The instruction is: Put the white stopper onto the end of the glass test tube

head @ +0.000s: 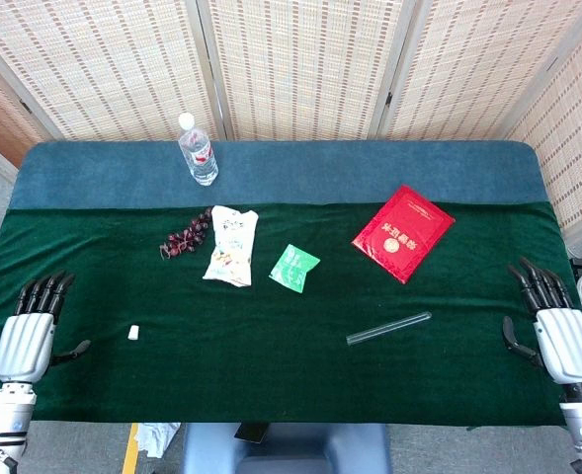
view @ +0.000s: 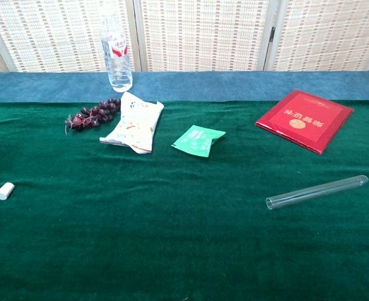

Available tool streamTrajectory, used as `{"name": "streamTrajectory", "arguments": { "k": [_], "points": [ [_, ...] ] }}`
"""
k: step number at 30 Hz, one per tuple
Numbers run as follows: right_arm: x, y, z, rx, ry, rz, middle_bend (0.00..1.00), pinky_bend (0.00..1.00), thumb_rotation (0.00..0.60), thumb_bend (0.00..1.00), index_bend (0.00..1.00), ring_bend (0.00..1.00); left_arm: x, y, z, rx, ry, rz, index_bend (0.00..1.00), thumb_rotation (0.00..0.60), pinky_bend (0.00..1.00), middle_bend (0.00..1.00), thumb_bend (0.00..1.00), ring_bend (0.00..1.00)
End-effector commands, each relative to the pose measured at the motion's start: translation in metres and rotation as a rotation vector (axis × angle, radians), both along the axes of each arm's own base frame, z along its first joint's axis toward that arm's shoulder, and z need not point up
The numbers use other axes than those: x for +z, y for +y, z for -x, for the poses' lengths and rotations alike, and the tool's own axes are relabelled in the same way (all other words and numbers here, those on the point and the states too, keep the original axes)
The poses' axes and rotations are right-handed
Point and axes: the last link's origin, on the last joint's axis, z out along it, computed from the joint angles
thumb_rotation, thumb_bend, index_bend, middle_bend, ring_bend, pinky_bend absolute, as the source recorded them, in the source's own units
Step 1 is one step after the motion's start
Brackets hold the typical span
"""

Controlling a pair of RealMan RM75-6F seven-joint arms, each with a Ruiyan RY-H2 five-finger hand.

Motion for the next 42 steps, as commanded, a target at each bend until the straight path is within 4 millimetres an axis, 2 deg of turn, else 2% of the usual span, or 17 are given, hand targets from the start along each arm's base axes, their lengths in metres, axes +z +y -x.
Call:
{"name": "streamTrajectory", "arguments": {
  "k": [1,14,22,34,42],
  "points": [
    [0.0,0.001,0.001,-0.002,0.0,0.002,0.0,0.0,0.532,0.64,0.0,0.0,0.001,0.003,-0.002,-0.007,0.001,-0.003,0.0,0.6,0.0,0.07,0.21,0.01],
    [0.004,0.006,0.005,0.006,-0.011,0.025,0.0,0.0,0.53,0.64,0.0,0.0,-0.013,0.018,-0.009,-0.068,0.012,0.051,0.0,0.6,0.0,0.07,0.21,0.01],
    [0.003,0.007,0.009,0.0,-0.005,0.028,0.0,0.0,0.53,0.64,0.0,0.0,-0.034,0.031,-0.004,-0.078,0.027,0.126,0.0,0.6,0.0,0.07,0.2,0.01],
    [0.0,0.005,0.01,-0.004,-0.003,0.021,0.0,0.0,0.53,0.64,0.0,0.0,-0.081,0.049,0.007,-0.074,0.068,0.237,0.0,0.6,0.0,0.06,0.2,0.0],
    [-0.002,0.005,0.012,-0.014,-0.003,0.02,0.0,0.0,0.529,0.64,0.0,0.0,-0.097,0.053,0.01,-0.057,0.081,0.266,0.0,0.6,0.0,0.05,0.2,0.0]
  ]
}}
